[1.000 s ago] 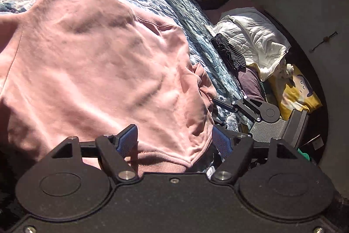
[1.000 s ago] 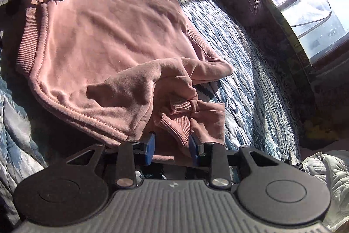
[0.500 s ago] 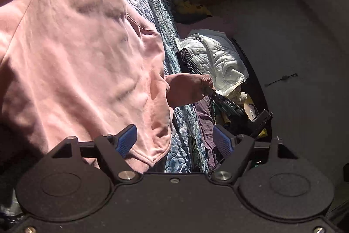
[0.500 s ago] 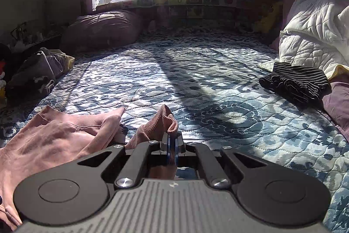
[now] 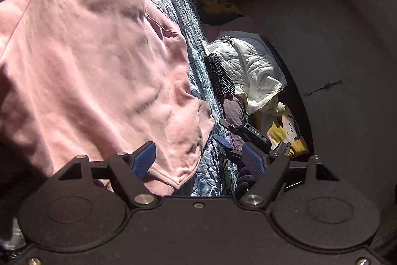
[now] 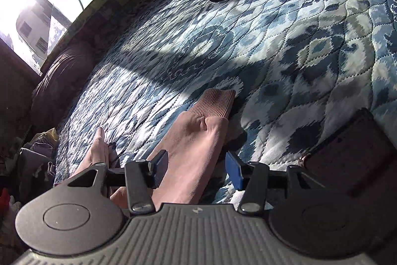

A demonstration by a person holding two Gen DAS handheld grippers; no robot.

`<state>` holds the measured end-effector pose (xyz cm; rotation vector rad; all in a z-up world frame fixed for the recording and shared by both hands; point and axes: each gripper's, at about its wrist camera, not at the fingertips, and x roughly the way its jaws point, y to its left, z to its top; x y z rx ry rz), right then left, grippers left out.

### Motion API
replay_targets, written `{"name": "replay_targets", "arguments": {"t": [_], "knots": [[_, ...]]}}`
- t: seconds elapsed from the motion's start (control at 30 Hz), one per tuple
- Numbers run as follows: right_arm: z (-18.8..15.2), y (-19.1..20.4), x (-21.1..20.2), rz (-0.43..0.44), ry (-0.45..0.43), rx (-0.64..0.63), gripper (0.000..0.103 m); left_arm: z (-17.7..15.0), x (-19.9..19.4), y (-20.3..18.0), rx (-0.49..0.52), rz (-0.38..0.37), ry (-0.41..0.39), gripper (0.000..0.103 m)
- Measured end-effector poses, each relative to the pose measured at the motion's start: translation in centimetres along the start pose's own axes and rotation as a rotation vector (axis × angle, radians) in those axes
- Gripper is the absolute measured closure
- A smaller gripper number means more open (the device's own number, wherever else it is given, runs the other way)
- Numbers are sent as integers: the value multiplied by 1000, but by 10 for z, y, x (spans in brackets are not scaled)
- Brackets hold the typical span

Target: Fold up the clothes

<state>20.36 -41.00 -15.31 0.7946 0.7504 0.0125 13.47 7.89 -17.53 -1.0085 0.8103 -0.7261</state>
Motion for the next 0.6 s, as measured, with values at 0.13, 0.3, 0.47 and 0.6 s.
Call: {"name": "replay_targets", "arguments": {"t": [0.13,0.3,0.47,0.6], "knots": [[-52,2,-7,79,76,122,51,0,0,0,-4,0,-6,27],[-108,4,-10,185,129,311,53,-1,1,-1,3,5,-5,27],[-134,-1,-6,210,83,522,63,-2,0,-1,5,10,-9,27],[-142,-12,4,268,71,688,84,-2,1,-1,7,19,-9,27]]}}
